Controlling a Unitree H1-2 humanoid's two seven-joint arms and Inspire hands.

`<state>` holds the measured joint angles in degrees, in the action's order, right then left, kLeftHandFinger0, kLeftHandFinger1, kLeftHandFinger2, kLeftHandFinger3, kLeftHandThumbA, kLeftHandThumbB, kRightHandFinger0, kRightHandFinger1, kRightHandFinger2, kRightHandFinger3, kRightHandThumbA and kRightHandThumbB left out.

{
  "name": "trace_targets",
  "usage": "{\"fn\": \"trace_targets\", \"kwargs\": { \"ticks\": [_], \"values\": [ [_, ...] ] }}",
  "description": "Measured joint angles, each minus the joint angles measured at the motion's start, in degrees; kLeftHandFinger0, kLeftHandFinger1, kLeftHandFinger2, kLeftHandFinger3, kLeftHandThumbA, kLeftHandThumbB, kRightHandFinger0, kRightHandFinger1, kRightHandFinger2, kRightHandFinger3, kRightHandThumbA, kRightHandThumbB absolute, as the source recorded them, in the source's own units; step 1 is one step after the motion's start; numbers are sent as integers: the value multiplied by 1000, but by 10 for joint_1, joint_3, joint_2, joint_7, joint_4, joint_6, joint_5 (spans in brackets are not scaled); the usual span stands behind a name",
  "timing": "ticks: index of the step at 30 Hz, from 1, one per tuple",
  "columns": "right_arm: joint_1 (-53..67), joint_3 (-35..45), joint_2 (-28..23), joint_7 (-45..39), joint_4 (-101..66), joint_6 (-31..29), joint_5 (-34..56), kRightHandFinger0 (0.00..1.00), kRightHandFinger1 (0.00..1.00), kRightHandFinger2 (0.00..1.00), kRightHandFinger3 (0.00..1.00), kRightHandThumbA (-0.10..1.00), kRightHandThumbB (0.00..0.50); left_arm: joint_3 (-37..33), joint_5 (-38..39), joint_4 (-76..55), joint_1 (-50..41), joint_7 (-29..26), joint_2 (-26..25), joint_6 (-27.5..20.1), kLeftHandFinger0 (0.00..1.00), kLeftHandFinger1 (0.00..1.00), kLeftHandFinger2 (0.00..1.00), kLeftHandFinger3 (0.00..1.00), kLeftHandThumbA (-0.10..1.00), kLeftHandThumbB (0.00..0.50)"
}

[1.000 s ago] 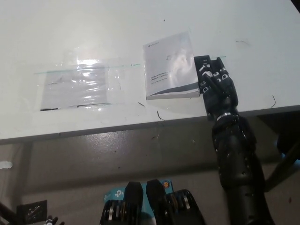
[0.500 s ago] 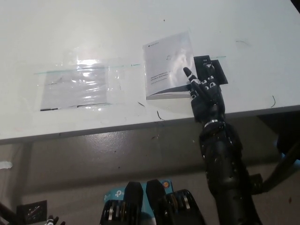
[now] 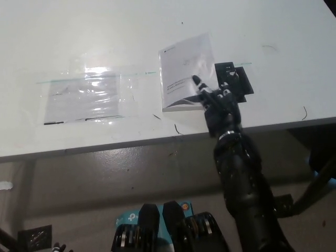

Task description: The robot uses its right hand to slide under the cover of the book kept in the middle of the desk and open it

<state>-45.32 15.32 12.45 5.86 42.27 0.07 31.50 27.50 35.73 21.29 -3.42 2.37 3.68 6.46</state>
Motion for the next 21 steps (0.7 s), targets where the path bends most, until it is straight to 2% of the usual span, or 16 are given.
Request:
{"fn": "trace_targets", "kwargs": {
  "ticks": [2,3,4,8,15,18,19,21],
  "values": [
    [-12,-15,-1,0,7,0,-12,1000,1000,1000,1000,1000,254,-1,0,0,0,0,-2,2,785,780,820,878,907,195],
    [-20,-22,-1,0,14,0,-18,1000,1000,1000,1000,1000,212,-1,0,0,1,0,-3,3,791,780,821,878,908,195],
    [-27,-28,-1,0,19,0,-23,1000,1000,1000,1000,1000,254,-2,0,0,1,0,-4,4,782,777,815,868,901,198],
    [-55,-66,-4,0,51,0,-51,1000,1000,1000,1000,1000,232,-3,0,1,4,0,-6,5,741,745,778,835,916,201],
    [-74,-133,-10,-11,110,-16,-110,1000,1000,1000,1000,1000,265,-12,-3,1,7,0,-7,4,765,761,778,827,896,207],
    [-74,-149,-14,-18,128,-23,-130,1000,1000,1000,1000,1000,250,-12,-3,1,8,0,-7,5,757,755,782,823,903,204],
    [-74,-153,-16,-19,133,-25,-135,1000,1000,1000,1000,1000,224,-12,-3,0,9,0,-7,5,755,756,777,838,906,202],
    [-74,-165,-22,-21,146,-32,-149,1000,1000,1000,1000,1000,222,-13,-3,0,10,0,-9,5,752,753,772,837,904,201]
  ]
}}
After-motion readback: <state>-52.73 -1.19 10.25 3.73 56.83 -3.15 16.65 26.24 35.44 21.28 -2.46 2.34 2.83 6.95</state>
